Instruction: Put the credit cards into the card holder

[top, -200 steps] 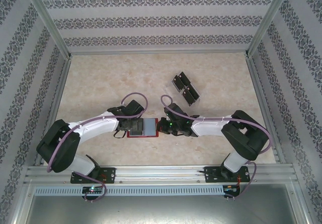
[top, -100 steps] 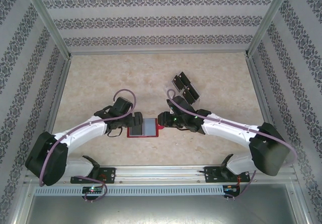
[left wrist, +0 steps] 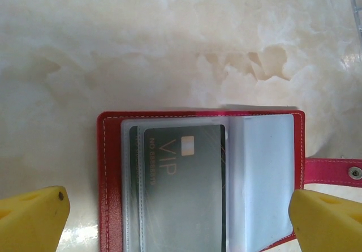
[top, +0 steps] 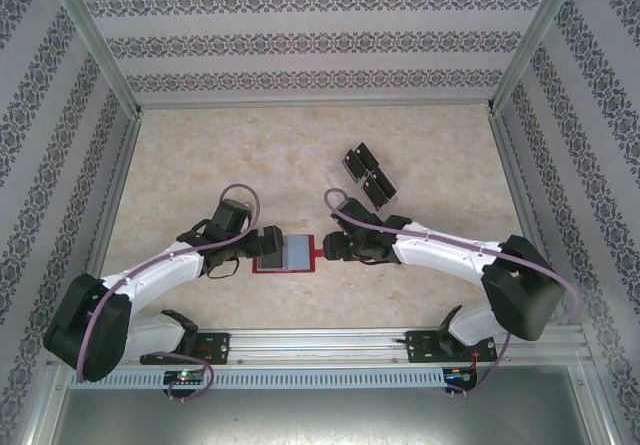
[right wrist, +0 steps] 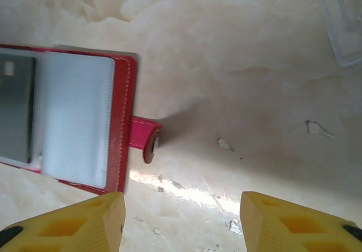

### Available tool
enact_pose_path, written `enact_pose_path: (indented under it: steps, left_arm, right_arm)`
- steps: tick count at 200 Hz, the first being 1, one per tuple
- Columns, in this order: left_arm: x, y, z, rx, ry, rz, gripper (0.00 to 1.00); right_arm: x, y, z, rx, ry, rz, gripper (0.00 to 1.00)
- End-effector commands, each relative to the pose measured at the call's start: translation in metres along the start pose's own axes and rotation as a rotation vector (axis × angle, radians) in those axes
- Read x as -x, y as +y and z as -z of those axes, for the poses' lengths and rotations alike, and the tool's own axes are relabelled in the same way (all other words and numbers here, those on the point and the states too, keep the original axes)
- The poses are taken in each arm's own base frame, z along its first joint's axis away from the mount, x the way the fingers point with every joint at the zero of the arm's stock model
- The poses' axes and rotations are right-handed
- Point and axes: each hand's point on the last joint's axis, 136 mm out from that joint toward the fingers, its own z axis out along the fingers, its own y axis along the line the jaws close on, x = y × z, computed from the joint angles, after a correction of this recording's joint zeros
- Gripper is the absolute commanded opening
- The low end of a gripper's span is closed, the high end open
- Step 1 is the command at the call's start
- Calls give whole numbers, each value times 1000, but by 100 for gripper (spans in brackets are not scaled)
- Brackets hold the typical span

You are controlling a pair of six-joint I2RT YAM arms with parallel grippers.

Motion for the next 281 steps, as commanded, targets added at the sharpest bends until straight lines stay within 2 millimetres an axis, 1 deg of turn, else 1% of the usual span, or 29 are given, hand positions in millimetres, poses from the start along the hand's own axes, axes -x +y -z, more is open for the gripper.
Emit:
enact_pose_path:
  steps: [1, 30, 44, 71, 80, 97, 128, 146, 164, 204, 223, 255, 281]
  left_arm:
    - [8, -4, 1, -40, -34, 18, 100]
    - [8, -2, -2, -41, -33, 21, 100]
    - [7, -3, -4, -44, -24, 21, 100]
    - [6, -4, -7, -49, -11, 14, 100]
    - [7, -4, -7, -46, -11, 12, 100]
    - [6, -4, -8, -44, -8, 6, 100]
    - [4, -2, -9, -34, 3, -2, 100]
    - [4, 0, -12, -30, 10, -3, 100]
    - [2, -1, -16, -37, 21, -2, 100]
    - [2, -7, -22, -71, 35, 6, 100]
    - [3, -13, -22, -97, 35, 8, 100]
    - [7, -28, -17, -143, 26, 0, 100]
    - [13, -40, -7, -178, -5, 1, 100]
  right_arm:
    - [13, 11, 0, 10, -31, 18, 56]
    - [18, 18, -2, 23, -36, 22, 56]
    - [19, 20, -6, 22, -31, 23, 56]
    - [19, 21, -20, 8, -9, 26, 56]
    - [18, 20, -25, 3, -1, 26, 54]
    - [17, 19, -31, -3, 9, 26, 47]
    - [15, 17, -35, -6, 15, 25, 27]
    - [15, 15, -37, -9, 17, 25, 17]
    - [14, 14, -39, -11, 20, 24, 11]
    - [12, 11, -43, -11, 28, 19, 8]
    - [11, 11, -45, -9, 33, 19, 7]
    - [11, 12, -48, -3, 39, 16, 5]
    - [10, 12, -50, -1, 41, 19, 4]
